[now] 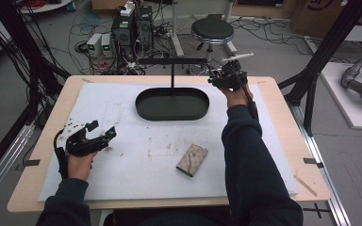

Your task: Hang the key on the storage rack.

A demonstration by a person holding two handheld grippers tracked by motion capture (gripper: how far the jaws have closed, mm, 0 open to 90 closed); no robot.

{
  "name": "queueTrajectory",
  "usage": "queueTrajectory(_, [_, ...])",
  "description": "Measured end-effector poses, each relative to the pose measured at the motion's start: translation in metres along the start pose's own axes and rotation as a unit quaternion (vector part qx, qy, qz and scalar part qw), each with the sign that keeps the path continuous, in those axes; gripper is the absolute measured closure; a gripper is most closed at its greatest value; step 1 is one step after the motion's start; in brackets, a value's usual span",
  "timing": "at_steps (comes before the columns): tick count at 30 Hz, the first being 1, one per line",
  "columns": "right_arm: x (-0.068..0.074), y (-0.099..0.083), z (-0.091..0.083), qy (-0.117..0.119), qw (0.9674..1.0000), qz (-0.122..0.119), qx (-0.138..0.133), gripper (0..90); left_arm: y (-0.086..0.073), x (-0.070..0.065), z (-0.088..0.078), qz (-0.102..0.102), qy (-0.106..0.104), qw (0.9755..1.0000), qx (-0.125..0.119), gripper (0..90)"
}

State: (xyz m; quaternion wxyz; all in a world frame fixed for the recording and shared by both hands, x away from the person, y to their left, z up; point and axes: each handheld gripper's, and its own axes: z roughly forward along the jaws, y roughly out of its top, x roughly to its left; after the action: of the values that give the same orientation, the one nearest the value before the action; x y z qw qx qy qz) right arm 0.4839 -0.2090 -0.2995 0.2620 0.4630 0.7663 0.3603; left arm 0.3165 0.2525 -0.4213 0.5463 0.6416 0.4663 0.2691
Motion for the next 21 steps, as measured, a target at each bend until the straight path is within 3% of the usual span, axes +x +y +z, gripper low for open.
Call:
queueTrajectory(6, [0.002, -0.009, 0.014, -0.001, 0.9996, -0.007, 0.028, 49.7, 0.0, 0.0, 0.0, 0.002, 0.0, 1.0, 0.0, 20.8])
queueTrajectory(14, [0.009, -0.01, 0.03, 0.001, 0.9989, -0.018, 0.043, 49.5, 0.0, 0.001, -0.001, 0.002, 0.0, 1.0, 0.0, 20.8])
queueTrajectory(18, [0.011, -0.011, 0.03, 0.004, 0.9994, -0.015, 0.031, 48.4, 0.0, 0.001, -0.001, 0.0, 0.0, 1.0, -0.001, 20.8])
queueTrajectory(21, [0.01, -0.009, 0.026, 0.011, 0.9998, -0.013, 0.008, 45.3, 0.0, 0.002, -0.002, -0.001, 0.001, 1.0, -0.003, 20.9])
